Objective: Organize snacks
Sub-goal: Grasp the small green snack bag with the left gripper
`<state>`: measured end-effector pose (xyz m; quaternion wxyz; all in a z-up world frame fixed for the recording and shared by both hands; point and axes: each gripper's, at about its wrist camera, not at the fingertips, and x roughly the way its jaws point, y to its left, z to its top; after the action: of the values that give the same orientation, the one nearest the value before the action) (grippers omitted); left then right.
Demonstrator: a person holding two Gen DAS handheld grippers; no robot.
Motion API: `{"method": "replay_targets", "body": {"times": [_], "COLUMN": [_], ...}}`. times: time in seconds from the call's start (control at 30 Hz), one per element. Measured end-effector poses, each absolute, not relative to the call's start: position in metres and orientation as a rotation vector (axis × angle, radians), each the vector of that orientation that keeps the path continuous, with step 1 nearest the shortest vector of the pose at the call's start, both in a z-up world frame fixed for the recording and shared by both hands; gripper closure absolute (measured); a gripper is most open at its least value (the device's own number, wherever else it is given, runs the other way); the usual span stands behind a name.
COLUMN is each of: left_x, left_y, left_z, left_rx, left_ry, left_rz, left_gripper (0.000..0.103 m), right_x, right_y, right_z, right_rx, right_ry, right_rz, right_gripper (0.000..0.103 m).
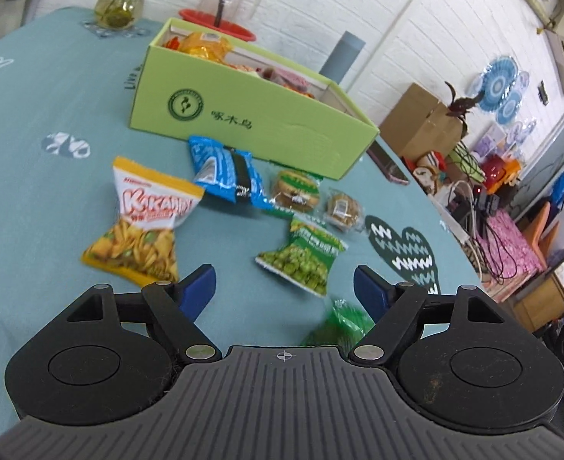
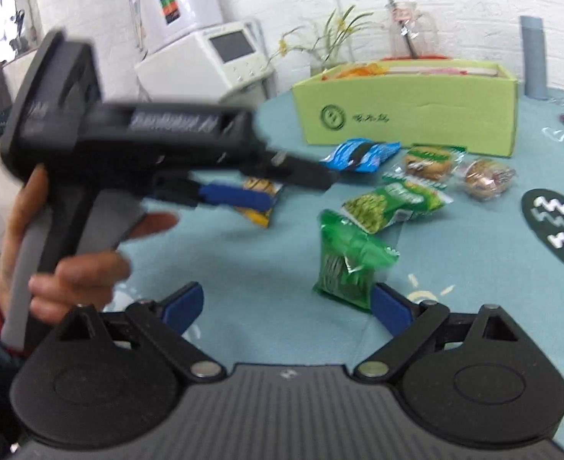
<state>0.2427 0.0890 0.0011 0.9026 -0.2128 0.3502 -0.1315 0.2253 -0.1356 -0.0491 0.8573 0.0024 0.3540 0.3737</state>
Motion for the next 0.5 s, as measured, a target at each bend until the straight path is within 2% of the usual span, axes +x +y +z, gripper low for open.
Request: {"method": "replay_targets", "body": {"times": [0.23, 0.5], "left_x": [0.233, 0.243], "left_y": [0.088, 0.059], "left_z": [-0.002, -0.01], "left_rx": [-0.461, -0.375], "left_ry": [0.74, 0.781], "left_rz": [-0.28, -0.343], "left_gripper": [0.037, 0.039], "right_x": [0.229, 0.236], "right_y": [-0.13, -0.129], "right_z": [-0.045, -0.056], "right_rx": [-0.087, -0.068], "right_ry": [0.692, 0.712], "right_rz": [0.684, 0.68], "right_gripper": [0.01, 0.01]}}
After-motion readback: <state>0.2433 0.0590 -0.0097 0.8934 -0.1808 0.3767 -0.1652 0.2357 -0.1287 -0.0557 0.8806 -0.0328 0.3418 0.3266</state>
